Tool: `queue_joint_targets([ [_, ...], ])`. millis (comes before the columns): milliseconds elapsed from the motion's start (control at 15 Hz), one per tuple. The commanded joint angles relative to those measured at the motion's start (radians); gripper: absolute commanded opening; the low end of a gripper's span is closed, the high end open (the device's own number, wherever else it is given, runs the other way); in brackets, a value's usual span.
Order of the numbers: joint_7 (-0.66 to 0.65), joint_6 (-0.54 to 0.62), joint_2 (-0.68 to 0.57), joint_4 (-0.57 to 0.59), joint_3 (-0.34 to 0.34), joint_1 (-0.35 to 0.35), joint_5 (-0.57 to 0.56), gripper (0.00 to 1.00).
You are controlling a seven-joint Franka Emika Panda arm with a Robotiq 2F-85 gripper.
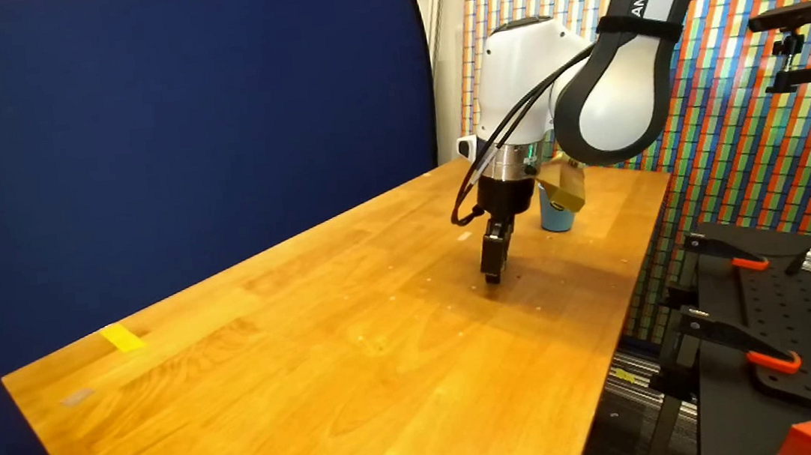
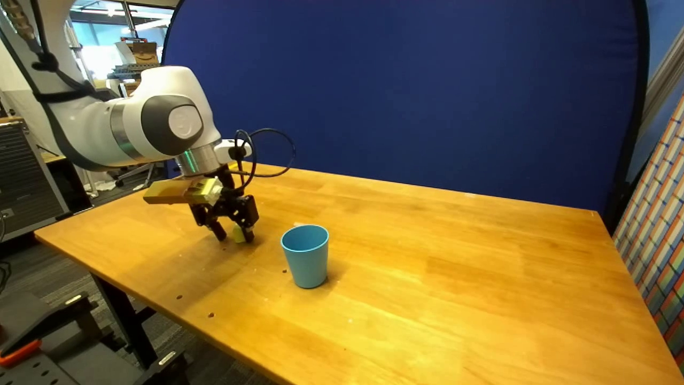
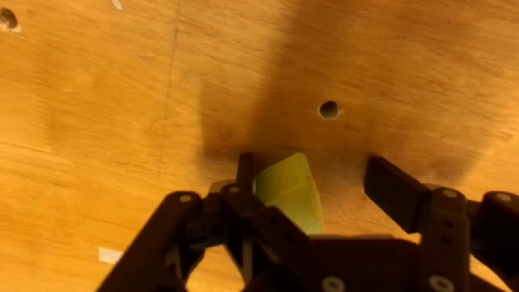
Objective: Put the block in the cup
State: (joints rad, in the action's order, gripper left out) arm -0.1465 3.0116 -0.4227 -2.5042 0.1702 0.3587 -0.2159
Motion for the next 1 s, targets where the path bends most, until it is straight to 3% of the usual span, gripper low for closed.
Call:
queue_joint_targets([
  [0,-0.072,0.037,-0.005,0.004,0.102,0.094,-0.034,0.42],
  [200,-0.122,0.019,0.007,-0.003,0.197,0.167,-0.046,0.2],
  [267,-0.138,0.012,0.018,-0.009,0.233,0.183,-0.05,0.17],
  [733,-0.228,-0.01,0.152,-0.089,0.527,0.238,-0.067,0.19],
  [933,-0.279,-0.007,0.22,-0.126,0.753,0.354,-0.119,0.19],
])
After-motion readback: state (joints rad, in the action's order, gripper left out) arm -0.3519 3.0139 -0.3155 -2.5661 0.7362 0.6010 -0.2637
